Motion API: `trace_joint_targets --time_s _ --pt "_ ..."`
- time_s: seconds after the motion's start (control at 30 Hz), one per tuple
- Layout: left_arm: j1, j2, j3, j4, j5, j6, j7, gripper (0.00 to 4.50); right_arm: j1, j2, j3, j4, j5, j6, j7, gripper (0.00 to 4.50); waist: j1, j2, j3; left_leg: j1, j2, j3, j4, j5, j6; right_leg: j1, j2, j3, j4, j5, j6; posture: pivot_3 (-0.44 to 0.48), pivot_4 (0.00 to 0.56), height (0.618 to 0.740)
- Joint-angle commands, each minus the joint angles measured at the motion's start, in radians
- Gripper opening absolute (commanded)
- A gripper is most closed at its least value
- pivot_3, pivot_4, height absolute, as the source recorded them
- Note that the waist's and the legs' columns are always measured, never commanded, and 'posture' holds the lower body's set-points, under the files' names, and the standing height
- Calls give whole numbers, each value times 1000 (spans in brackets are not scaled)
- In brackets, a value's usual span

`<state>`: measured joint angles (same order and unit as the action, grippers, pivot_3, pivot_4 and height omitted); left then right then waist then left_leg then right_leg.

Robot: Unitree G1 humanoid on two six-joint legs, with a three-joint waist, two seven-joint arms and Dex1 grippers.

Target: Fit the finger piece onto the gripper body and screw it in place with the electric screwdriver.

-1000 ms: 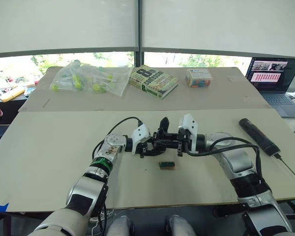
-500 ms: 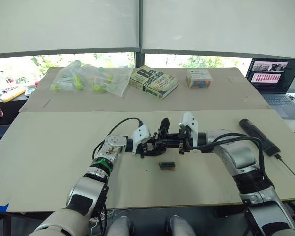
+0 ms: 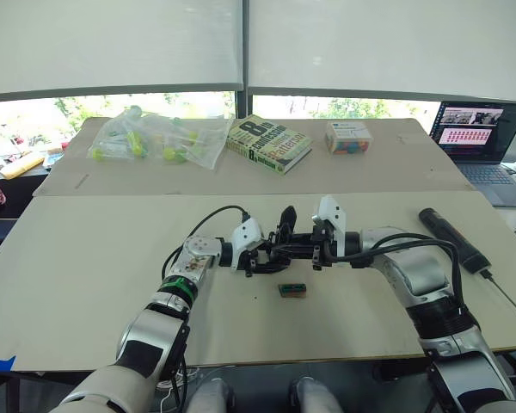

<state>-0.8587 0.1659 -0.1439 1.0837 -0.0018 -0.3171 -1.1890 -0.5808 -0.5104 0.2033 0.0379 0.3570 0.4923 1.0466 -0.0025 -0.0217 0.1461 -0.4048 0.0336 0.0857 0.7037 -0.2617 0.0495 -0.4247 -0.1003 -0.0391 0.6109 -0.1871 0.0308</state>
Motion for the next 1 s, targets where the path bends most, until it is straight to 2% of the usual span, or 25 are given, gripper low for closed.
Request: trace_joint_targets --time_s 0.03,0.17,0.23,0.53,0.97,1.0 --pt "13 -12 -13 -5 7 3 -22 2295 20 -15 19 30 -41 25 -16 414 0 0 0 0 0 0 0 0 0 0 0 0 0 0 0 0 150 740" --pt "19 -11 -13 -7 6 3 -22 2295 14 -10 4 13 -15 36 -5 414 0 0 0 0 0 0 0 0 0 0 0 0 0 0 0 0 150 740" --pt "20 -11 -12 -7 7 3 -21 2295 13 -3 -5 -5 2 27 2 1450 0 0 0 -1 0 0 0 0 0 0 0 0 0 0 0 0 150 740" --pt "24 -9 -11 -5 6 6 -18 2295 29 39 -42 -31 15 -100 12 4476 3 0 0 -3 0 0 0 0 0 -3 -1 -1 0 0 0 0 150 740" --pt "29 -13 10 -9 -12 32 -5 2295 46 41 -139 -62 125 -156 96 4476 3 0 0 -4 0 0 -1 0 0 -3 -1 -1 -1 0 0 0 150 740" --pt "29 -14 13 -11 -14 36 -6 3330 48 46 -151 -69 141 -164 101 4500 3 0 0 -3 0 0 -1 0 0 -3 -1 -1 -1 0 0 0 150 740"
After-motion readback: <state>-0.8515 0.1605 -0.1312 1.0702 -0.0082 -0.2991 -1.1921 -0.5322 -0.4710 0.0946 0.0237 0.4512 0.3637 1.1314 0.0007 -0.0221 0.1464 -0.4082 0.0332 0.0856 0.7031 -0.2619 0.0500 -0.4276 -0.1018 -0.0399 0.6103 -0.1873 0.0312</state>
